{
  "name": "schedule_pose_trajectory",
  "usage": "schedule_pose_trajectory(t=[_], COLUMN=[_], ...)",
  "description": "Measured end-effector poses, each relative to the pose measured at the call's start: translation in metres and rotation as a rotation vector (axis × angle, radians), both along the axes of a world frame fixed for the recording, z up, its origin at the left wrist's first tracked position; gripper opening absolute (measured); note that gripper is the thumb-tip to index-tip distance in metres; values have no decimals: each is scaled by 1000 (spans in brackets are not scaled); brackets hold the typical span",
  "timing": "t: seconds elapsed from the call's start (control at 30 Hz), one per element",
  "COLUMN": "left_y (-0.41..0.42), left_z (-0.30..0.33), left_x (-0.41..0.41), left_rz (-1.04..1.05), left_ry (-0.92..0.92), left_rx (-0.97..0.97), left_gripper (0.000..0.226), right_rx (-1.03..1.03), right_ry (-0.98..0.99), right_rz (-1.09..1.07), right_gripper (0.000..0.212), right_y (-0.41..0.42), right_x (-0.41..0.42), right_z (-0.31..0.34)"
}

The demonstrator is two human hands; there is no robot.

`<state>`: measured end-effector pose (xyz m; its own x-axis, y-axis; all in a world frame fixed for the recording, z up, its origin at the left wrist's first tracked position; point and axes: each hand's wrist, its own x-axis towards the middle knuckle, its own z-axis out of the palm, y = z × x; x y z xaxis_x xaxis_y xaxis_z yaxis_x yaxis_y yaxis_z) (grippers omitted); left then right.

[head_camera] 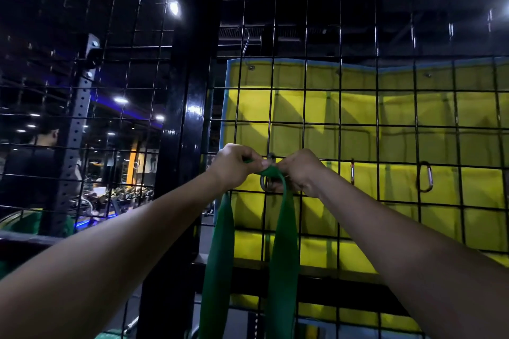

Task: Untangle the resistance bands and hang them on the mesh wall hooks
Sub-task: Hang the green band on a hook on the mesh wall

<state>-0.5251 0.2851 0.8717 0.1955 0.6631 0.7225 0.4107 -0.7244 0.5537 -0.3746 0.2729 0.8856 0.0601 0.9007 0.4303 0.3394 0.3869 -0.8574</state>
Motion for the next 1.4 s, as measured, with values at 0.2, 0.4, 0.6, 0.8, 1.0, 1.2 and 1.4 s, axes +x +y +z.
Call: schedule_pose_trajectory(t=[0.2, 0.4, 0.6, 0.8, 1.0, 1.2, 1.4], left_y=[9, 8, 8, 12, 7, 6, 0], left_z=[-8, -5, -2, 3, 10, 3, 14], left_x=[-7, -9, -5, -1, -1, -7, -8], left_rz=[-39, -57, -70, -59, 19, 50, -28], left_ry=[-2, -26, -55, -74, -8, 103, 92], left_rx=[-61, -53, 20, 95, 267, 243, 298], left_gripper=[12, 13, 5, 10, 15, 16, 2], right_rx=[-20, -35, -32, -46, -63, -10, -78], right_ry=[-71, -118, -165, -171, -121, -194, -97], right_rz=[34, -34, -50, -3, 60, -27, 70], right_gripper=[26, 38, 32, 28, 35, 20, 21], right_y=[4, 3, 1, 1, -3, -4, -4], right_x=[-1, -7, -7, -1, -1, -3, 1], right_z=[3, 8, 11, 14, 13, 11, 15])
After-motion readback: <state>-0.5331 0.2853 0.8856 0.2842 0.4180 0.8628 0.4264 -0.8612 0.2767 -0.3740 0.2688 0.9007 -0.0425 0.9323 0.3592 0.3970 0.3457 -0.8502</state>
